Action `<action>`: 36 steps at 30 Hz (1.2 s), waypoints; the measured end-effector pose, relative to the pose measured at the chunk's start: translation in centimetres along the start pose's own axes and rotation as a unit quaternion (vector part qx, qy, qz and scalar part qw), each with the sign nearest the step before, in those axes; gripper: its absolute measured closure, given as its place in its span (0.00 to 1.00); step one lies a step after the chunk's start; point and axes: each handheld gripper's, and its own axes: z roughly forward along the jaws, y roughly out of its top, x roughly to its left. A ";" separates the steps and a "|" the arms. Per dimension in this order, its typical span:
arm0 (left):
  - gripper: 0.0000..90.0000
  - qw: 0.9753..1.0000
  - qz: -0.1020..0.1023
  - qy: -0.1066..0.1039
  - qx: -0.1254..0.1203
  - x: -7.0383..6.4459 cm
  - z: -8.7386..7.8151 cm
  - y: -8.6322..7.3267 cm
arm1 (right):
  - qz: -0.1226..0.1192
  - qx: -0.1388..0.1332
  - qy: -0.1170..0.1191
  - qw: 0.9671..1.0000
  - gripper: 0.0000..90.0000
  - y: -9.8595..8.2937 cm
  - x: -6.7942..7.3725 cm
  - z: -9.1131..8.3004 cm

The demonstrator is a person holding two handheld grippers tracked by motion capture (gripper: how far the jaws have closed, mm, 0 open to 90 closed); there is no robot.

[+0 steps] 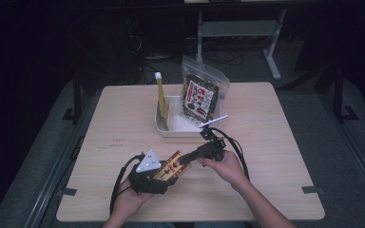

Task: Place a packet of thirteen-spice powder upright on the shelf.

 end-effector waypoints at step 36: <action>0.29 0.999 -0.029 0.037 -0.021 1.8 -1.7 -1.1 | -0.020 -0.045 -0.142 0.989 0.76 2.9 4.6 -2.3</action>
